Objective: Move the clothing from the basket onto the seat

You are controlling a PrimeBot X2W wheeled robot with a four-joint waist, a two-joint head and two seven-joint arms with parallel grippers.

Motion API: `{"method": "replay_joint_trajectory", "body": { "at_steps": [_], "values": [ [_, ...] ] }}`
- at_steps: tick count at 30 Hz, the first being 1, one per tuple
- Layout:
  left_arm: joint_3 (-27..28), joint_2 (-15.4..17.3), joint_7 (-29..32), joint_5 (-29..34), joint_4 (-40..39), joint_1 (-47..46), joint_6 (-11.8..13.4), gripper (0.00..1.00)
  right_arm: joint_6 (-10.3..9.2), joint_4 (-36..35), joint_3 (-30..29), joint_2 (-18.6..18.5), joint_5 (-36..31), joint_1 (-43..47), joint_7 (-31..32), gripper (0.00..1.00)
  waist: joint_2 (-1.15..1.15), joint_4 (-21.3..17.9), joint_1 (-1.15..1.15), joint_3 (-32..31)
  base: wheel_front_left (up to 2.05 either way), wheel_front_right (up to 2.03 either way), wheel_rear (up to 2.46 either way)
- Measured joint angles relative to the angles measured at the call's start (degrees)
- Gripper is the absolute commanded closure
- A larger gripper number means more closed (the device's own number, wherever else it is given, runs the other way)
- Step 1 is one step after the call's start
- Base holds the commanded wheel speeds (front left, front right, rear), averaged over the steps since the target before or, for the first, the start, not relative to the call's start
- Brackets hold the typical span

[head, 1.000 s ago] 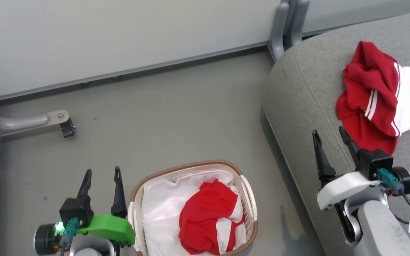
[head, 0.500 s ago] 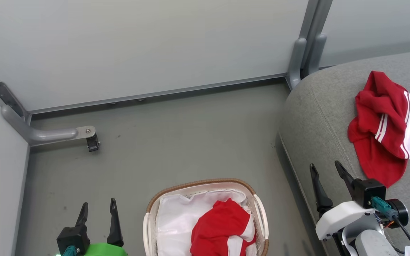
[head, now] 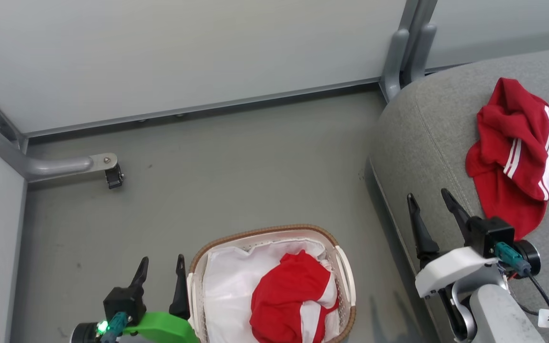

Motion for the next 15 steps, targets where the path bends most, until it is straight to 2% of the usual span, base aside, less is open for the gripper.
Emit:
{"method": "replay_joint_trajectory", "body": {
  "at_steps": [15],
  "values": [
    [-9.2, -0.1, 0.0, -3.4, 11.3, -14.4, -2.9, 0.0, 0.0, -6.4, 2.9, -0.4, 2.8, -10.1, 0.0, 0.0, 0.0, -4.7, 0.0, 12.5, 0.0, 0.0, 0.0]
  ]
}}
